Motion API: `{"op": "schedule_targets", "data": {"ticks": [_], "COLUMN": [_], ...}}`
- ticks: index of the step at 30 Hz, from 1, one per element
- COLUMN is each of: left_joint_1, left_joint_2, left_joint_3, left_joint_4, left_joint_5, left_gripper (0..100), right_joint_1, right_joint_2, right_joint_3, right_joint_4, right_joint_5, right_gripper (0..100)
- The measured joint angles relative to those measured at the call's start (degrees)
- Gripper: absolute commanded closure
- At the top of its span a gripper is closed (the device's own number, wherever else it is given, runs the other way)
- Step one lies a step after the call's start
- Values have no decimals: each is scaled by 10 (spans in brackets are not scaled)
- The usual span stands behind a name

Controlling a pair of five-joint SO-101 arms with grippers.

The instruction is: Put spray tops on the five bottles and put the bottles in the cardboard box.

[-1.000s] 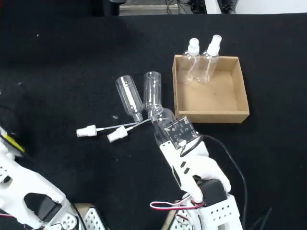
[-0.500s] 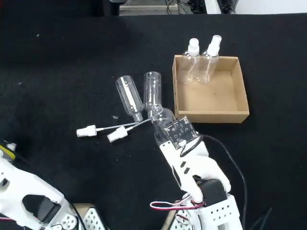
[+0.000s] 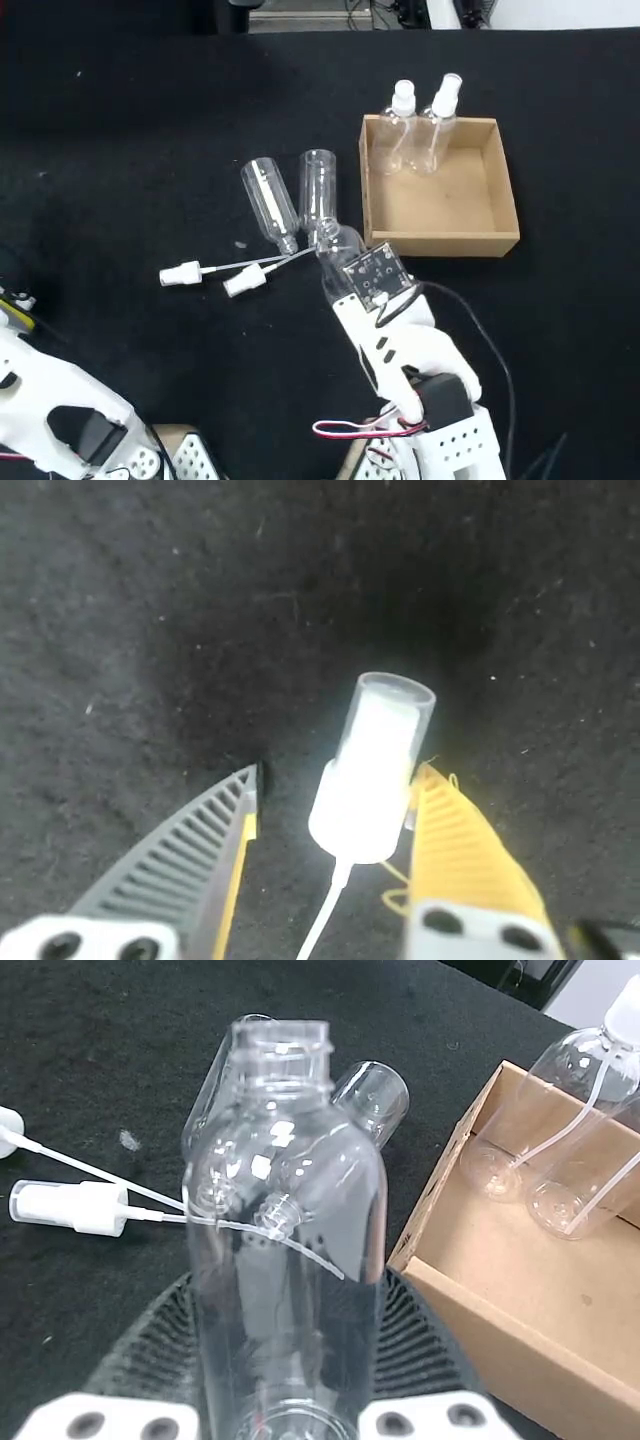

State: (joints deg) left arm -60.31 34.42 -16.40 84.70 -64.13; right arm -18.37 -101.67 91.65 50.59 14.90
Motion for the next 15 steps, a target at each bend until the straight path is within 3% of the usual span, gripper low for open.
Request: {"op": "schedule_targets", "data": {"ticks": [5, 10, 15], "left_joint_1": [17, 24, 26], "left_joint_2": [-1, -11, -66], "left_joint_3": [4, 11, 20], "left_joint_4": [7, 18, 90], "left_joint_5": [0, 1, 2], "left_gripper": [978, 968, 969], "right_joint_1": [0, 0, 0], "right_joint_2": [0, 0, 0], "right_joint_3": [0, 0, 0], "right_joint_4": [0, 0, 0], "right_joint_5": [0, 0, 0], "right_gripper": [988, 988, 988]}}
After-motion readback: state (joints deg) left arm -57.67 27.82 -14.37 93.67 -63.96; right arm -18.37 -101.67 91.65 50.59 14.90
